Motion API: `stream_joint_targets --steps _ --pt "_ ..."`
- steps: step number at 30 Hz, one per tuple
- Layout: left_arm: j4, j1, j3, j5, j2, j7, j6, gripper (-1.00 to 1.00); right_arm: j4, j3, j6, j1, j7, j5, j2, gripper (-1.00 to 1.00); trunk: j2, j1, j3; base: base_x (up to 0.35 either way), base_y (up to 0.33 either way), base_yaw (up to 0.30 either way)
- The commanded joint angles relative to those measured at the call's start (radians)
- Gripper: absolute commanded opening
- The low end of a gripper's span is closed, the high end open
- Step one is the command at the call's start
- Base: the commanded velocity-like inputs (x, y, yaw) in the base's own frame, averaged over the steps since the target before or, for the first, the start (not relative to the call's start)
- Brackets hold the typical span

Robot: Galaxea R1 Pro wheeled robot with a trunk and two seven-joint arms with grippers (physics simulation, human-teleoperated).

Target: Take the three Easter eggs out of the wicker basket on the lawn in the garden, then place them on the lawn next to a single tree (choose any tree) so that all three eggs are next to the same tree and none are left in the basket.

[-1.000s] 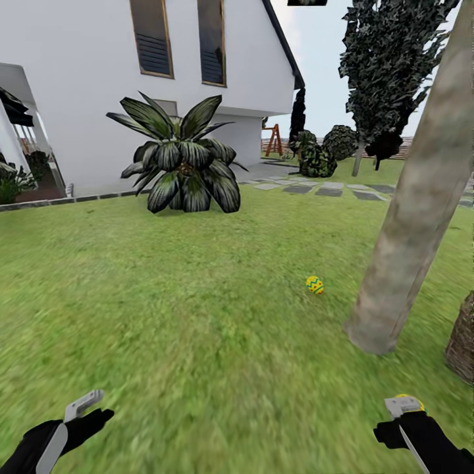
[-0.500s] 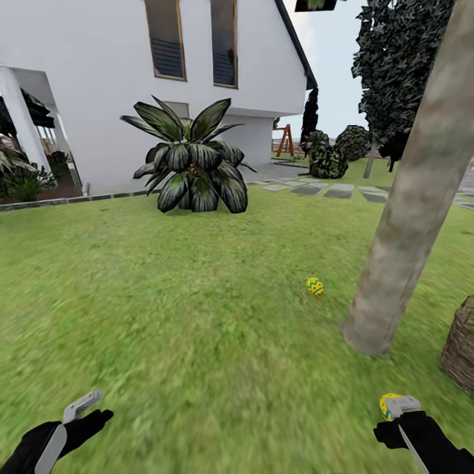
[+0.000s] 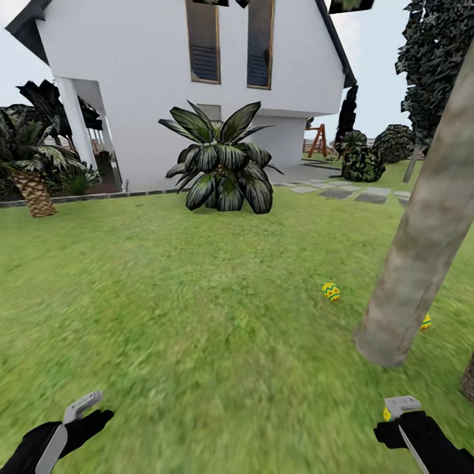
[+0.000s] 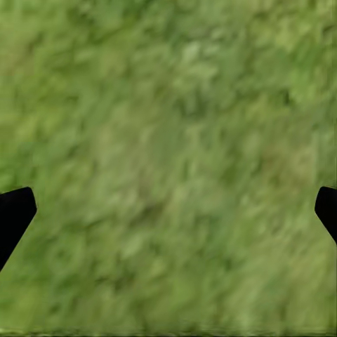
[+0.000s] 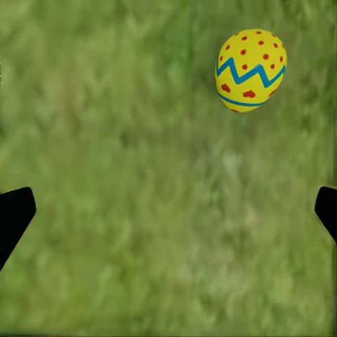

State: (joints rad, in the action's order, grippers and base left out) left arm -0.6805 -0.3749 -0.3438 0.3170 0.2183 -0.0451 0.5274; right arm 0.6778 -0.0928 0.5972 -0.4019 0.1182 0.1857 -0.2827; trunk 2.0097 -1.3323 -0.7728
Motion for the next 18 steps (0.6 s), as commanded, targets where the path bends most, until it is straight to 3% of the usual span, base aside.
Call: stream_joint_targets --steps 1,9,18 --pt "-0.001 -0.001 -0.004 0.001 0.000 -0.004 0.006 1.00 0.002 -0.003 0.004 0.000 0.009 0.011 0.000 1.00 -0.007 0.004 0.002 -0.214 -0.266 0.293" --pt "-0.001 -0.001 -0.004 0.001 0.000 -0.004 0.006 1.00 0.002 -0.004 0.004 0.000 0.010 0.010 0.000 1.00 -0.063 0.035 0.027 -0.214 -0.266 0.261" --pt "-0.001 -0.001 -0.004 0.001 0.000 -0.004 0.006 1.00 0.001 -0.004 0.006 0.000 0.011 0.006 0.000 1.00 -0.126 0.070 0.060 -0.168 -0.269 -0.069"
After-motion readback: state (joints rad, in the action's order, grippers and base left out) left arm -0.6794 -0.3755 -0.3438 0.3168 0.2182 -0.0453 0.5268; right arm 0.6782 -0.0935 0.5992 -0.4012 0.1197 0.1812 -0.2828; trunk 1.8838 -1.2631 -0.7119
